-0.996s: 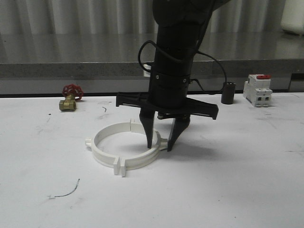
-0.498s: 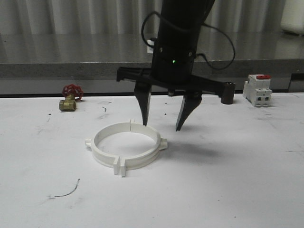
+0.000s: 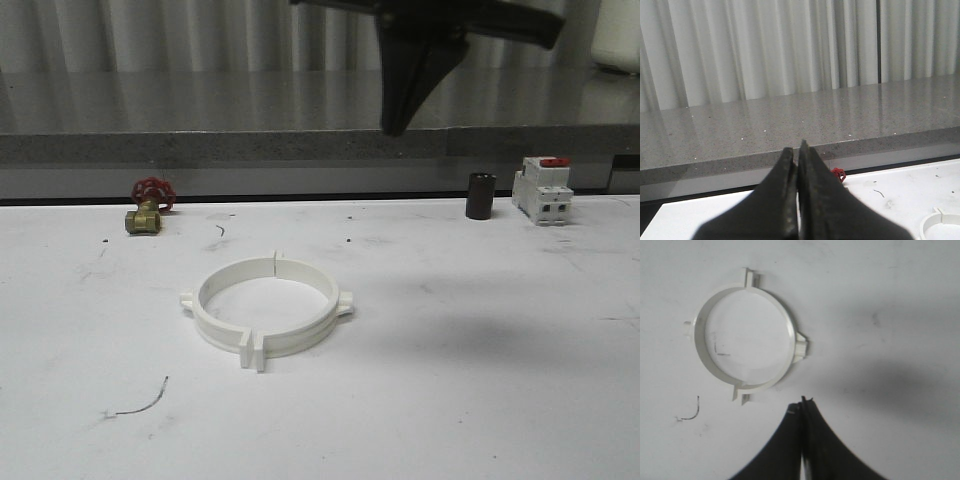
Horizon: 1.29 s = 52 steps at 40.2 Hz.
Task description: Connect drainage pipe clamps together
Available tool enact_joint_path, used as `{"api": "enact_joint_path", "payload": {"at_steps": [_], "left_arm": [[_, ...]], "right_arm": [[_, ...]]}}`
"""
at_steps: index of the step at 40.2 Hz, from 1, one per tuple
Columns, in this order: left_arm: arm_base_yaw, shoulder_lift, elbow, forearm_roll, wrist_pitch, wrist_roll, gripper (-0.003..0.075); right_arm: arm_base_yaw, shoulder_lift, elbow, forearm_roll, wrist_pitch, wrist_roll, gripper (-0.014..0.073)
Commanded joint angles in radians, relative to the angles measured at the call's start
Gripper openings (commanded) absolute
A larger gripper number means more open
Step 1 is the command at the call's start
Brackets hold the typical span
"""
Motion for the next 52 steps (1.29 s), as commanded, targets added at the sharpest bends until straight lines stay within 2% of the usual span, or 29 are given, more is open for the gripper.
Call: {"api": "enact_joint_path", "payload": {"at_steps": [1, 8, 15, 19, 25, 29, 43, 52], "left_arm": [[0.002, -0.002, -0.027, 0.003, -0.076, 0.001, -0.0020], [0.002, -0.002, -0.027, 0.003, -0.076, 0.001, -0.0020], [0.002, -0.002, -0.027, 0.003, -0.076, 0.001, -0.0020], [0.002, -0.002, -0.027, 0.003, -0.076, 0.001, -0.0020], [0.002, -0.002, -0.027, 0.003, -0.076, 0.001, -0.0020], [0.002, -0.002, -0.027, 0.003, -0.076, 0.001, -0.0020], [0.002, -0.002, -0.027, 0.003, -0.076, 0.001, -0.0020], [0.002, -0.002, -0.027, 0.003, -0.076, 0.001, -0.0020]], "right_arm": [[-0.056, -0.138, 0.033, -0.012, -0.005, -0.057, -0.0066], [-0.196, -0.333, 0.231, -0.014, -0.042, -0.134, -0.0067], [-0.314, -0.544, 0.490, -0.022, -0.158, -0.181, -0.0067], [-0.317, -0.678, 0.653, -0.071, -0.278, -0.183, -0.0069], [-0.301, -0.897, 0.886, -0.243, -0.444, -0.208, -0.0069], [-0.290, -1.042, 1.001, -0.306, -0.517, -0.210, -0.0069], [-0.284, -1.520, 1.193, -0.341, -0.595, -0.210, -0.0069], [-0.284, -1.606, 1.211, -0.341, -0.612, -0.210, -0.0069]]}}
